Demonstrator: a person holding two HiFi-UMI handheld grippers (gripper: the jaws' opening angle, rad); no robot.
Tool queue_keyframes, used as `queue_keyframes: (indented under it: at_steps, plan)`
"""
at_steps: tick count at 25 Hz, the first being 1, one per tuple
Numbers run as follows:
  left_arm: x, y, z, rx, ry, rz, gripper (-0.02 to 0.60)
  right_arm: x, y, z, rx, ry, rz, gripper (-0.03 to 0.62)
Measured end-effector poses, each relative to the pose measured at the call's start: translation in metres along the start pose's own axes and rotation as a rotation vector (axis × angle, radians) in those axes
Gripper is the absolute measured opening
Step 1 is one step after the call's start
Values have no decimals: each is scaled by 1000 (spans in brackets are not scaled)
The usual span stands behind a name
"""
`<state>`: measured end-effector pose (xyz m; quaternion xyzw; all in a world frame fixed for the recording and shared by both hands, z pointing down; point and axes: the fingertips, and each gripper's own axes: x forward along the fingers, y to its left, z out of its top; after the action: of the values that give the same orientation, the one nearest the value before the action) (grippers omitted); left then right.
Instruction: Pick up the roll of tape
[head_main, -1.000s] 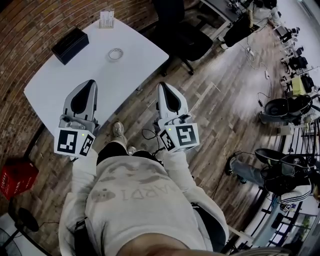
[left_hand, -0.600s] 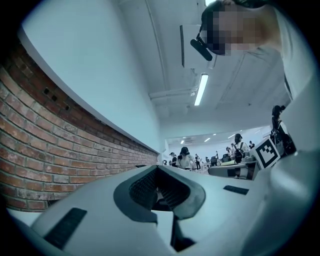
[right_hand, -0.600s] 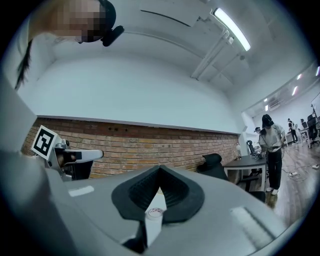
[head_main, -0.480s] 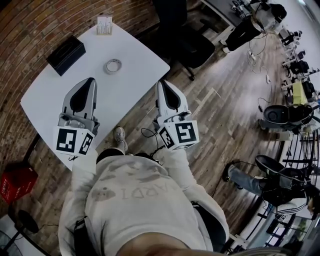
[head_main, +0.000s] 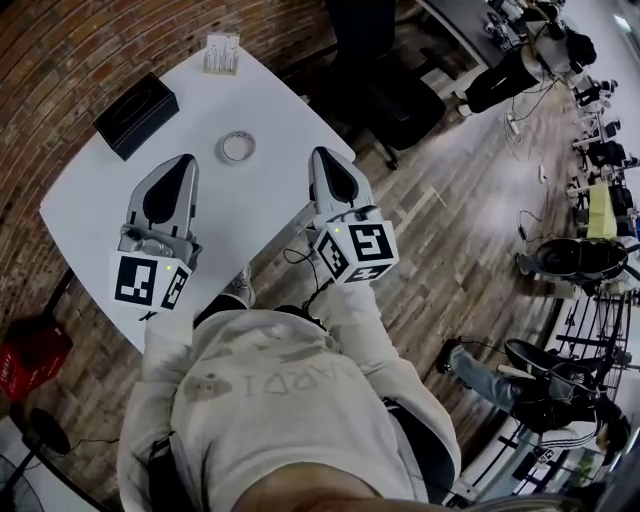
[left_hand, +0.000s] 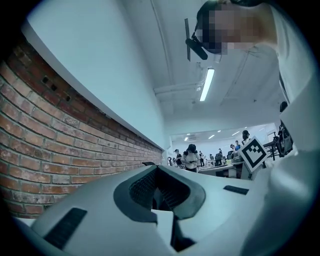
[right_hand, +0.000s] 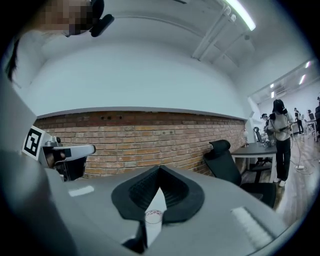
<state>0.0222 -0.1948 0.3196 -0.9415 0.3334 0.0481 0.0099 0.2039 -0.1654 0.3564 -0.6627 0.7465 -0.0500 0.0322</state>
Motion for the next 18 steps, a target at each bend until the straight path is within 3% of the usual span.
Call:
queue_keyframes:
  at_steps: [18]
  plan:
    - [13, 72, -53, -84, 49, 72, 2, 129, -10, -132, 144, 429, 29, 12]
